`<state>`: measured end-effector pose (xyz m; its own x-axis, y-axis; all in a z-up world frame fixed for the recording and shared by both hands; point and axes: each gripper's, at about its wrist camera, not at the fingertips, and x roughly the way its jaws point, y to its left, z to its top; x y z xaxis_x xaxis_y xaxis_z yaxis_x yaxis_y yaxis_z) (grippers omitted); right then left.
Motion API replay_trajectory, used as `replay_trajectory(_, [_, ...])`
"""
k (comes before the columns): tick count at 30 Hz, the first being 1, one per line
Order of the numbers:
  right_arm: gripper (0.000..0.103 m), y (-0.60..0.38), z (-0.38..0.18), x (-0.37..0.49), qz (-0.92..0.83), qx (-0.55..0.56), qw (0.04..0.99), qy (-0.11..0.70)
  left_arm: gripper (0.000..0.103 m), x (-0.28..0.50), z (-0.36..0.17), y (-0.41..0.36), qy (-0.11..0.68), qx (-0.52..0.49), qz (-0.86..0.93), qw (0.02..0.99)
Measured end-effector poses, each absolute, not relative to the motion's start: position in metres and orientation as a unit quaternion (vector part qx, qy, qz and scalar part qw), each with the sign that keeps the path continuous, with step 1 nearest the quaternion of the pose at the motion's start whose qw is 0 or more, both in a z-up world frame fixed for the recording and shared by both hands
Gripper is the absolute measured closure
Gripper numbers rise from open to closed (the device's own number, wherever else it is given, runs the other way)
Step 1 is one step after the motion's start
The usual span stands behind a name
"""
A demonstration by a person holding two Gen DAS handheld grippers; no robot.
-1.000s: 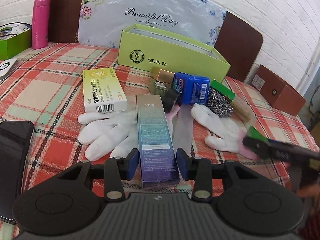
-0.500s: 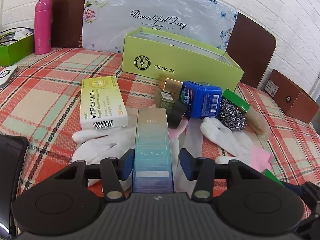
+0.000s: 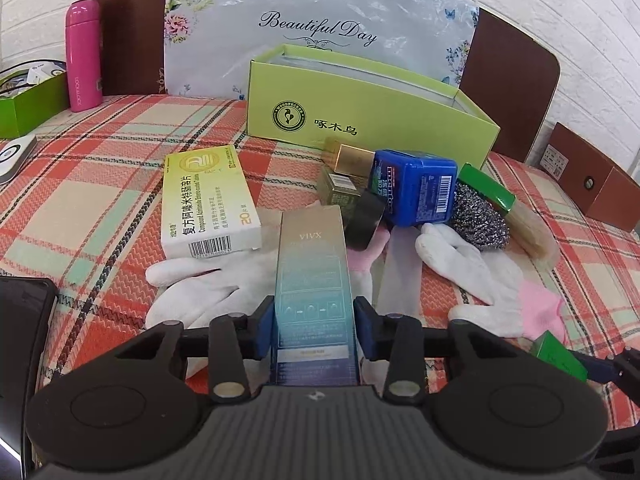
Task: Organize objects
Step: 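Grasp the teal VIVX box with left tool while right tool grasps green square box, then lower both boxes into the lime-green box and open both tools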
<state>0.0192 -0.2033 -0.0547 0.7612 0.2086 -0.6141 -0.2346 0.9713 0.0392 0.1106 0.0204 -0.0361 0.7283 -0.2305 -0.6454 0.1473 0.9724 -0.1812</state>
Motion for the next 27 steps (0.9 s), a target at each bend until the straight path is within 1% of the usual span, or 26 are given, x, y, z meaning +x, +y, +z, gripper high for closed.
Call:
replay_trajectory(5, [0.035, -0.201, -0.047, 0.02, 0.135, -0.001, 0.938, 0.318, 0.061, 0.106, -0.029, 0.018, 0.344, -0.065, -0.106, 0.931])
replay_trajectory(12, [0.035, -0.196, -0.024, 0.034, 0.144, 0.008, 0.949, 0.28, 0.061, 0.103, -0.002, 0.01, 0.306, -0.08, -0.127, 0.94])
replay_trajectory(21, [0.035, -0.195, 0.015, 0.071, 0.125, 0.008, 0.97, 0.208, 0.061, 0.126, 0.038, 0.003, 0.248, -0.112, -0.137, 0.953])
replay_trajectory(27, [0.035, -0.201, 0.044, 0.115, 0.102, 0.025, 0.983, 0.149, 0.061, 0.155, 0.064, -0.008, 0.21, -0.119, -0.142, 0.96])
